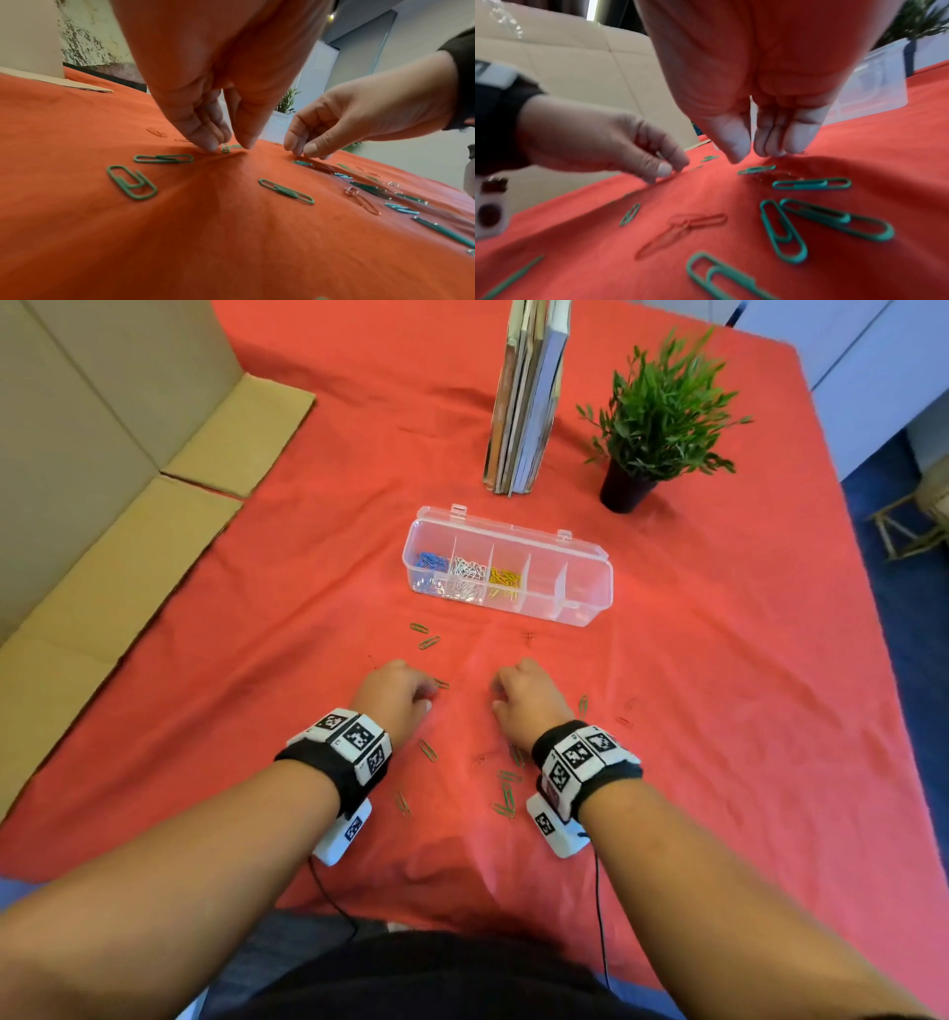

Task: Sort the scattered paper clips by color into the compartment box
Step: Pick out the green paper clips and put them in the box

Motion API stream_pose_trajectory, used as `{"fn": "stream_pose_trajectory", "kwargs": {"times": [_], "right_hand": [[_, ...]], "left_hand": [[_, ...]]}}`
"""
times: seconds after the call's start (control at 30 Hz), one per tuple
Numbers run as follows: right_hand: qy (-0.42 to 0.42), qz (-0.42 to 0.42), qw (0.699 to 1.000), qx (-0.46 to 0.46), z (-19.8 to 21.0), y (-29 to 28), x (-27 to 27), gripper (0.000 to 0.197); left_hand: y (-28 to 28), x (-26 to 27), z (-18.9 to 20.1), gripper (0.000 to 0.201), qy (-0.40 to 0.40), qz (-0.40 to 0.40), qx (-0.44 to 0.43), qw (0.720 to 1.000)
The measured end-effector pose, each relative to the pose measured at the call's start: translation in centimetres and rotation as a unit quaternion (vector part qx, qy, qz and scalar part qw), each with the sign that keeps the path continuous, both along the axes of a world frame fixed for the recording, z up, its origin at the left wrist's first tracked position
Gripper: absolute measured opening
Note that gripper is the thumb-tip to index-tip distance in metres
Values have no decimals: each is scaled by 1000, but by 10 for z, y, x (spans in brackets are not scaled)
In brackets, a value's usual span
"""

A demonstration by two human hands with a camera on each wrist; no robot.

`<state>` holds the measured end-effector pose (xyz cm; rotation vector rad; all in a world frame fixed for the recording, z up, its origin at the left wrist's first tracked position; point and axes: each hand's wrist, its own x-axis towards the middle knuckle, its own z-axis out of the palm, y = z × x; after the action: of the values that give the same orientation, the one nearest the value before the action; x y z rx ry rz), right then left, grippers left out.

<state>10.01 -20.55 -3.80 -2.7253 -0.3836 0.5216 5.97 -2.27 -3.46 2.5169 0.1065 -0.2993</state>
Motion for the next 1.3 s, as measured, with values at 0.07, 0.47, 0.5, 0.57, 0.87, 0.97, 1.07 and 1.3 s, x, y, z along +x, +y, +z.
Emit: {"fn": "stream_pose_trajectory", "kwargs": {"times": [0.07,0.47,0.5,0.57,0.87,0.97,1.07,1.3], "right_hand": [[-25,36,999,-23,-9,5,-4,20],[130,-239,936,223,24,-35,-1,15],[163,-271,912,260,26,-41,-4,20],[202,-274,900,272,29,-51,-12,21],[43,-96,994,21,-13,-50,-52,17],[21,-73,997,13,-20,-40,-55,28],[0,-56,998,-25,-26,-35,-57,36],[53,-71,996,-30,-15,-36,-43,19]], "left_hand": [[-5,8,-2,30,-25,-20,7,999],[-10,21,-10,12,-36,-30,7,999],[-9,19,-9,13,-41,-10,-11,999],[-4,14,-5,17,-29,24,-47,998],[25,-12,2,38,119,212,-272,931],[27,-20,5,36,137,253,-305,908],[28,-22,6,23,138,285,-280,906],[52,-39,-7,29,59,166,58,983]]}}
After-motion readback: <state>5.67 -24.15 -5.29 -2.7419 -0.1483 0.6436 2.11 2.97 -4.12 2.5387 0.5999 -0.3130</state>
